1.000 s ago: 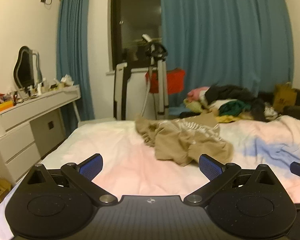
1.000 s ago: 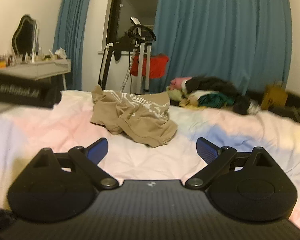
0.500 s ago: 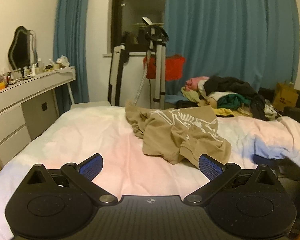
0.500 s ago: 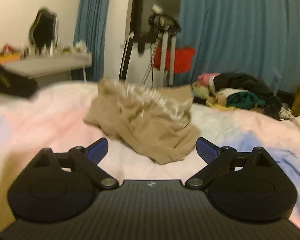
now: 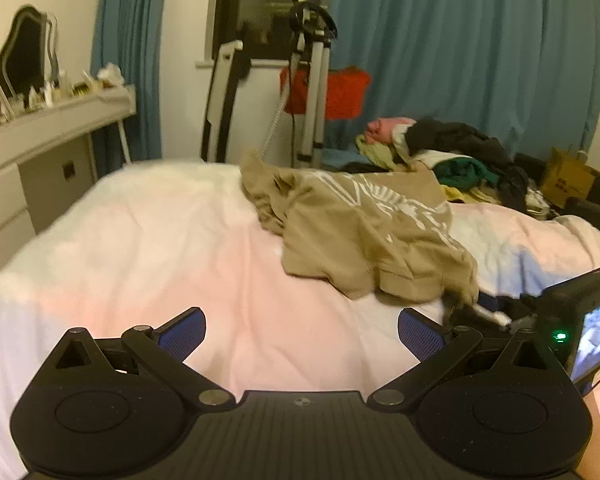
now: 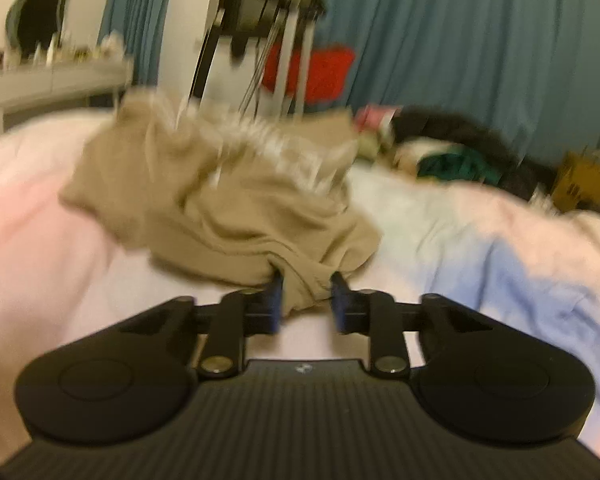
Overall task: Fold clothes
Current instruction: 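Grasp the crumpled beige T-shirt with the right gripper and lift it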
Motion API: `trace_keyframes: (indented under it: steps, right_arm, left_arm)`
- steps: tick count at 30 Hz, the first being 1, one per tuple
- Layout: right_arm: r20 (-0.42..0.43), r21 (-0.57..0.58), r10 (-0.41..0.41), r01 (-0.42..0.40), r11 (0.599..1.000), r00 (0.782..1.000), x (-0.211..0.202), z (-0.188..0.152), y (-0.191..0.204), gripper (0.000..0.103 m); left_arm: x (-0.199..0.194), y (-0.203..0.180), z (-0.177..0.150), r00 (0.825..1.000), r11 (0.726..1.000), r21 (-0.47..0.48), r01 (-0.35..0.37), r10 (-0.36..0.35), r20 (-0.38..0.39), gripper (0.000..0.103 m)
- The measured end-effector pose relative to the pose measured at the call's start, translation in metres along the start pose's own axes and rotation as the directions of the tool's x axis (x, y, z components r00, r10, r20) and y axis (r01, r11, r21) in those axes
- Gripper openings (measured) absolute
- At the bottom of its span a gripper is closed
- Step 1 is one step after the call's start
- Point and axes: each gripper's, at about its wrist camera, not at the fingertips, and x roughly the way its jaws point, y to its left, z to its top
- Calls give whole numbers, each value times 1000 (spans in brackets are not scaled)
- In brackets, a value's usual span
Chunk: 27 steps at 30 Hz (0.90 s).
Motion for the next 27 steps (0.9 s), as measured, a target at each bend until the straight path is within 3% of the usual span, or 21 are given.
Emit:
trace_keyframes:
  steps: [3, 7, 11, 15, 21, 27]
  right_arm:
    - [122, 37, -2, -3, 999, 993, -28, 12, -7, 21]
    - [267, 82, 13, -37, 996, 964, -78, 39, -14, 19]
    - [352, 71, 32, -60, 996, 935, -128, 66, -12, 19]
    - [393, 20, 45, -58, 998, 918, -179, 90, 3, 18]
    - [397, 4, 76, -84, 996, 915, -235, 120, 12, 18]
    - [418, 42, 96, -124, 991, 904, -271, 144, -7, 18]
  left_arm:
    - [-6, 1, -2, 1000, 1000, -6, 23, -23, 8, 103]
    - [-25, 2, -3, 998, 999, 12, 41, -42, 55, 103]
    - [-42, 6, -3, 994, 998, 16, 62, -63, 93, 103]
    - [-56, 8, -5, 988, 996, 27, 91, -93, 120, 103]
    - [-78, 7, -11, 979, 989, 71, 128, -138, 149, 103]
    - [-88, -17, -27, 967, 958, 211, 196, -224, 121, 103]
